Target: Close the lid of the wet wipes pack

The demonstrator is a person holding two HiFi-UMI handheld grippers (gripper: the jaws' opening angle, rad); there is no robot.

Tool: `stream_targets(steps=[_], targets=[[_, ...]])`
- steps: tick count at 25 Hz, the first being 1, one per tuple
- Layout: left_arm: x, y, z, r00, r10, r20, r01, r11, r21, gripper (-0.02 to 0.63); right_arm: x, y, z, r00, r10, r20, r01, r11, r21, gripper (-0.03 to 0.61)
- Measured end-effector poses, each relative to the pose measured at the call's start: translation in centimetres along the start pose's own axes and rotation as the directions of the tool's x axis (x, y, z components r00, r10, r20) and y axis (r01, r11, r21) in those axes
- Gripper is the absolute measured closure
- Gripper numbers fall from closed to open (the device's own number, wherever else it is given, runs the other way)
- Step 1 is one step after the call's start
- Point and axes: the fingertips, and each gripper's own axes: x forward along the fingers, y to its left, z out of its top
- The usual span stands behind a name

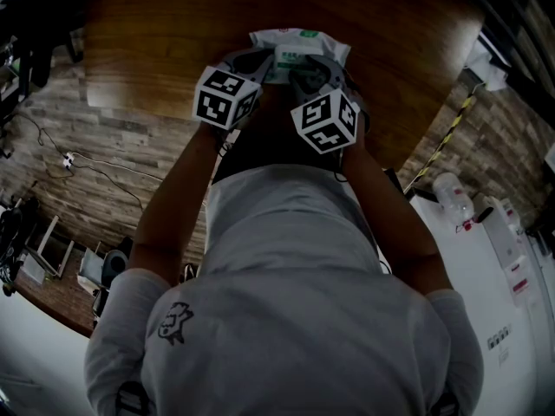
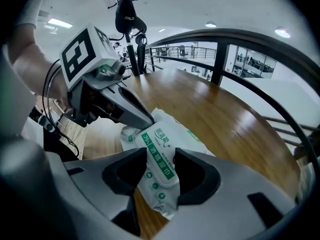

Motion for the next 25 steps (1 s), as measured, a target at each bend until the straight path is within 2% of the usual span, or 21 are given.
stream_targets(steps=[4,12,18,25], targets=[[0.09,-0.02,0.01,1.000,-0.001,0.005,0.001,1.000,-0.003,0.601,0.05,-0.18,0.03,1.000,-0.004,-0.005,0.004,0.999,0.044,0.388],[0.05,-0.09,0.10,1.000,0.002,0.009,-0.002,1.000,0.001,0.601,0.05,-0.09,-0.01,0.996,-0.083,0.017,0.084,0.995,-0.055,0.388],[0.04,0.03,0.03,1.000,0.016,0.012,-0.016,1.000,0.009,0.601,0.23,-0.02,-0.03,0.991,-0.119,0.062,0.123,0.989,-0.077,0.388],[-0.57,-0.29,0.28,0.998,0.052,0.028,-0.053,0.999,0.015,0.601,-0.43,0.09,-0.07,0.994,-0.076,0.076,0.080,0.995,-0.053,0.390]])
